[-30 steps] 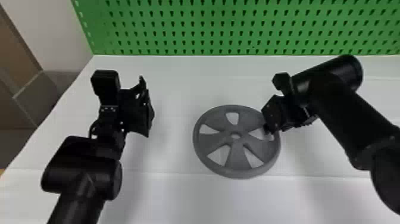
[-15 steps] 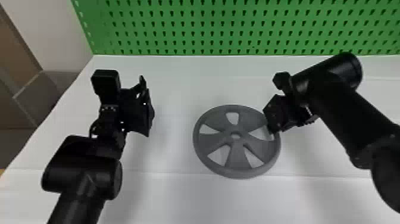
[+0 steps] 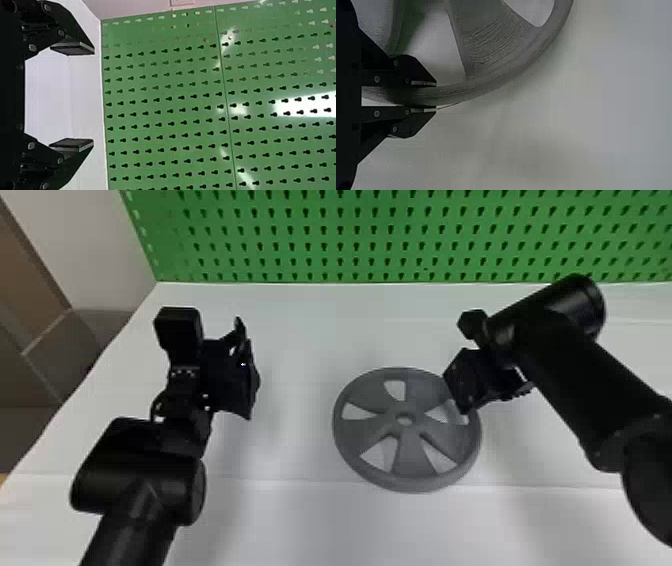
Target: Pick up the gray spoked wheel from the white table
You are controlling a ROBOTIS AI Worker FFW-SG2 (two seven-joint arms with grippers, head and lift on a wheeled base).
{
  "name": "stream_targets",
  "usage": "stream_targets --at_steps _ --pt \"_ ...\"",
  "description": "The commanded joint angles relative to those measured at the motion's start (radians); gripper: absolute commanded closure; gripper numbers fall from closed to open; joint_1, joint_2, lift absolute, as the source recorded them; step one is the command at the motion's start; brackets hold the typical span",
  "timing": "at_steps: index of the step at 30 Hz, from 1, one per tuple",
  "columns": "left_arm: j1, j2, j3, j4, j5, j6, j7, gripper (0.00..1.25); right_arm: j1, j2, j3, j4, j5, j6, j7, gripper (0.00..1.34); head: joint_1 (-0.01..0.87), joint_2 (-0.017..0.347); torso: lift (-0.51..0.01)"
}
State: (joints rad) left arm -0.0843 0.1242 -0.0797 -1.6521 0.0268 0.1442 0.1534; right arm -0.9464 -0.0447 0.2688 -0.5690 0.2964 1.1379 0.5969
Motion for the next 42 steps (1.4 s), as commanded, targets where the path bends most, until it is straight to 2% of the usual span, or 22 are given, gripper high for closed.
stream_targets --at_steps 1,22,26,30,35,42 --pt "0.001 0.0 0.0 0.0 0.001 0.0 0.0 0.43 -0.002 0.002 0.006 0.0 0.004 0.002 0.003 1.04 0.779 0.084 -0.094" --pt "0.003 0.0 0.006 0.0 0.001 0.002 0.002 0.43 -0.012 0.003 0.01 0.0 0.007 0.011 0.018 1.04 0.779 0.084 -0.094" --pt "0.006 0.0 0.008 0.0 0.001 0.0 0.002 0.43 -0.019 0.005 0.01 -0.009 0.033 0.02 0.058 1.04 0.779 0.084 -0.094" --pt "0.011 0.0 0.012 0.0 0.001 0.0 0.002 0.43 -0.025 0.008 -0.016 -0.028 0.096 0.028 0.113 1.04 0.779 0.084 -0.094" --pt "0.017 0.0 0.017 -0.002 0.002 0.0 0.002 0.43 -0.014 0.003 -0.098 -0.111 0.159 0.043 0.152 1.04 0.779 0.084 -0.094" --pt "0.029 0.0 0.029 -0.012 0.004 -0.002 0.002 0.43 0.023 0.002 -0.217 -0.31 0.259 0.092 0.216 1.06 0.779 0.084 -0.094"
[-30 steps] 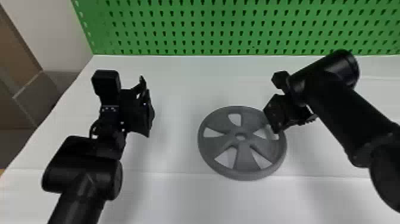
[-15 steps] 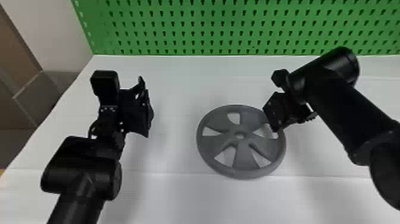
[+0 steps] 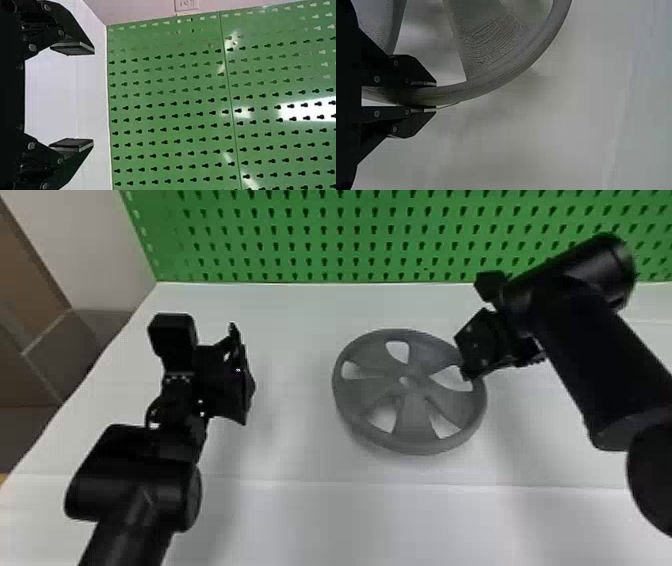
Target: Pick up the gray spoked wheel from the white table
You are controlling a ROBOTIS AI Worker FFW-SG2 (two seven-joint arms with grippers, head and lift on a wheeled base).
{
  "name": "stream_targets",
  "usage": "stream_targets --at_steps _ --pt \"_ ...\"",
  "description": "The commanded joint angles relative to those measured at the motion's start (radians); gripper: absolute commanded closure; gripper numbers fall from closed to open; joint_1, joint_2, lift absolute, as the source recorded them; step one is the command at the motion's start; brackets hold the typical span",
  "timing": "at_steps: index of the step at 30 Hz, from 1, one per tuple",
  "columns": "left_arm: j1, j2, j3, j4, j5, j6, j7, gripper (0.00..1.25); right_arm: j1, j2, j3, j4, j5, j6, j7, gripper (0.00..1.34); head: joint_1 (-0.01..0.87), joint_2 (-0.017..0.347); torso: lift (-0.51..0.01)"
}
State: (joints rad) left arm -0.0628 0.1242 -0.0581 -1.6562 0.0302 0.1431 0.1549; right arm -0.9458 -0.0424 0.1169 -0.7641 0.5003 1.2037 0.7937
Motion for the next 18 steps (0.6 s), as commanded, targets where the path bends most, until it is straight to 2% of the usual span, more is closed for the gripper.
stream_targets --at_steps 1,12,16,18 --pt "0.009 0.0 0.011 -0.011 0.001 0.0 0.0 0.43 0.025 0.001 -0.079 -0.133 0.055 0.027 0.025 1.06 0.779 0.084 -0.094" --pt "0.038 0.0 0.05 -0.045 0.005 0.0 0.0 0.43 0.078 0.029 -0.235 -0.316 0.017 -0.003 0.038 1.06 0.779 0.084 -0.094" --pt "0.038 0.0 0.049 -0.045 0.008 0.0 0.0 0.43 0.094 0.03 -0.293 -0.336 -0.048 -0.058 0.038 1.06 0.779 0.084 -0.094" --pt "0.038 0.0 0.047 -0.045 0.01 0.0 0.0 0.43 0.101 0.033 -0.318 -0.342 -0.052 -0.093 0.038 1.06 0.779 0.084 -0.094"
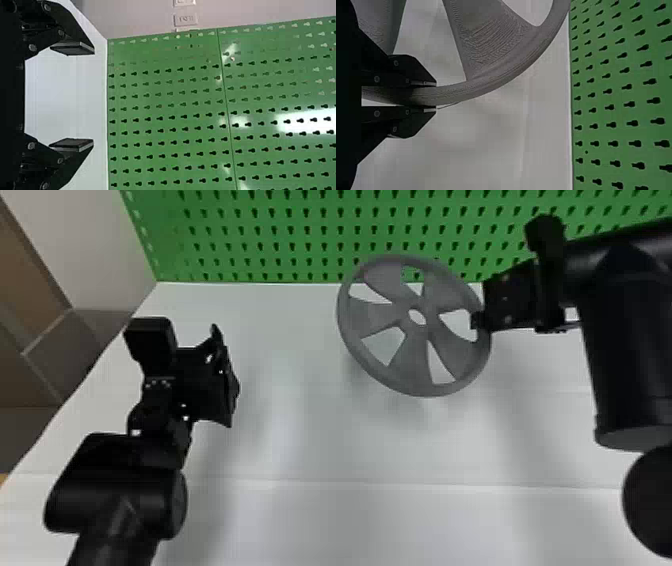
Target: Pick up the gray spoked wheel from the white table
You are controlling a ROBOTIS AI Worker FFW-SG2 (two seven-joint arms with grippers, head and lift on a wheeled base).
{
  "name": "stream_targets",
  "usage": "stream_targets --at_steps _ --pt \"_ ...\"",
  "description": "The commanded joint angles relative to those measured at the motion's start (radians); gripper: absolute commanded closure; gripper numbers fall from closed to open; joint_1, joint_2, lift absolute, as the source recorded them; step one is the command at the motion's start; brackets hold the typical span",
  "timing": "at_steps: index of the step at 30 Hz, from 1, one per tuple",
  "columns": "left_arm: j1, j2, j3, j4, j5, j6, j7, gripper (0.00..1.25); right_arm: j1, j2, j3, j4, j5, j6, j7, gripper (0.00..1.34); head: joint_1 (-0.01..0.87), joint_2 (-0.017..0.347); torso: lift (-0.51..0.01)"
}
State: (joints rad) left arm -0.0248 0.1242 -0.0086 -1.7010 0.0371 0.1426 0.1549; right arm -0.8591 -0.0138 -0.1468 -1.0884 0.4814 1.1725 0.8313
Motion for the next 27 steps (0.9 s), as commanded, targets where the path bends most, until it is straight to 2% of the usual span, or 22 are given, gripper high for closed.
stream_targets --at_steps 1,8,13,19,22,24,27 --pt "-0.001 0.0 -0.002 0.0 0.003 0.0 0.0 0.43 0.018 0.006 -0.063 -0.024 -0.034 -0.076 0.0 1.06 0.779 0.084 -0.094" --pt "0.003 0.0 0.002 0.0 0.009 0.0 0.0 0.43 0.054 0.015 -0.137 -0.041 -0.034 -0.185 -0.003 1.06 0.779 0.084 -0.094" --pt "0.005 0.0 0.006 0.0 0.012 -0.001 0.0 0.43 0.084 0.015 -0.148 -0.07 -0.037 -0.225 -0.064 1.09 0.779 0.084 -0.094" --pt "0.005 0.0 0.007 0.0 0.015 -0.006 0.0 0.43 0.13 0.015 -0.165 -0.094 -0.122 -0.295 -0.161 1.09 0.779 0.084 -0.094" --pt "0.005 0.0 0.009 0.0 0.015 -0.008 0.0 0.43 0.163 0.015 -0.16 -0.119 -0.195 -0.341 -0.215 1.09 0.779 0.084 -0.094" --pt "0.005 -0.002 0.007 0.0 0.014 -0.008 0.0 0.43 0.187 0.009 -0.145 -0.149 -0.257 -0.352 -0.267 1.09 0.779 0.084 -0.094" --pt "0.005 -0.002 0.009 0.0 0.015 -0.009 0.0 0.43 0.219 -0.001 -0.12 -0.185 -0.293 -0.401 -0.29 1.09 0.779 0.084 -0.094"
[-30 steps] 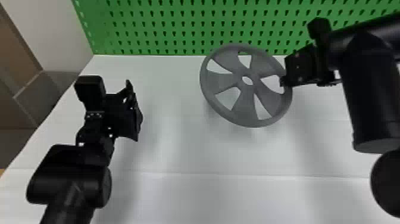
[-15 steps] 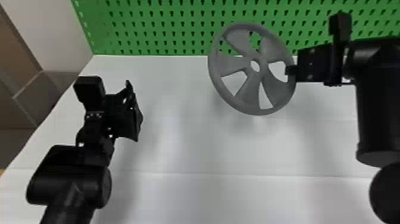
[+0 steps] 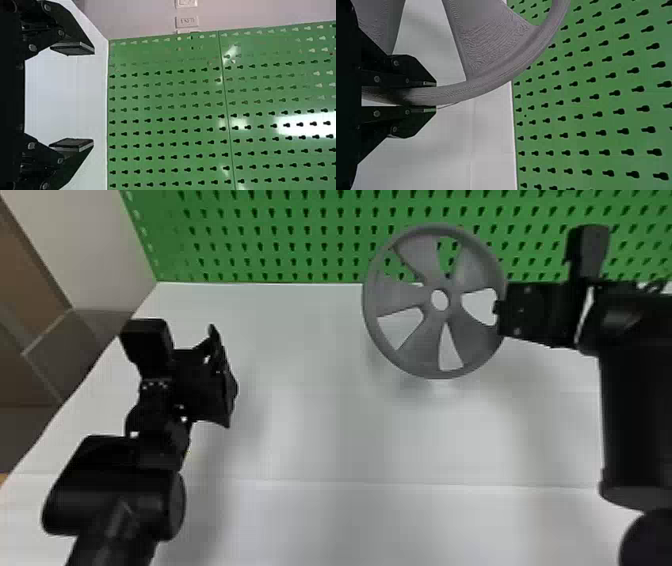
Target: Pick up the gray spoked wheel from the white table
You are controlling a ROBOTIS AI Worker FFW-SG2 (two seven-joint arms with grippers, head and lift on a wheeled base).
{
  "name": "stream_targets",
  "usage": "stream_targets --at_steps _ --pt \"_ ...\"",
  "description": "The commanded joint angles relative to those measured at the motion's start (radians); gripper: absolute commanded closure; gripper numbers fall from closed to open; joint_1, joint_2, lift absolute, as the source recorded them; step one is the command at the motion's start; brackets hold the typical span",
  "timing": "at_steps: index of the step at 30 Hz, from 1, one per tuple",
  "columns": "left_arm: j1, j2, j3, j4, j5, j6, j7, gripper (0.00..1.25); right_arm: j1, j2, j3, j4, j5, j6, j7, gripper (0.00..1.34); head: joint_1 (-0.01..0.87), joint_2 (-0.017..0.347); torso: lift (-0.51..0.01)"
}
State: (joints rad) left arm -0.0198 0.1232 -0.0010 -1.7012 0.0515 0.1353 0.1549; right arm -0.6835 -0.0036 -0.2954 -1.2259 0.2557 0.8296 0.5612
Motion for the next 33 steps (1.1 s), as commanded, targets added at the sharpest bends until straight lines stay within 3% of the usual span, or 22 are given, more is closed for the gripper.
stream_targets --at_steps 1,9,19,33 --pt "0.0 0.0 0.001 0.0 0.002 -0.002 0.0 0.43 0.059 -0.012 0.033 -0.057 -0.084 -0.08 -0.038 1.09 0.779 0.084 -0.094" --pt "-0.003 0.0 -0.002 0.0 0.005 -0.006 0.0 0.43 0.202 -0.003 0.079 -0.133 -0.253 -0.33 -0.227 1.09 0.779 0.084 -0.094" --pt "-0.005 0.0 -0.004 0.0 0.005 -0.006 0.0 0.43 0.346 0.005 0.098 -0.176 -0.268 -0.596 -0.33 1.09 0.779 0.084 -0.094" --pt "-0.005 -0.002 -0.011 0.0 0.014 -0.006 0.0 0.43 0.484 0.005 0.151 -0.185 -0.291 -0.914 -0.465 1.14 0.779 0.084 -0.094"
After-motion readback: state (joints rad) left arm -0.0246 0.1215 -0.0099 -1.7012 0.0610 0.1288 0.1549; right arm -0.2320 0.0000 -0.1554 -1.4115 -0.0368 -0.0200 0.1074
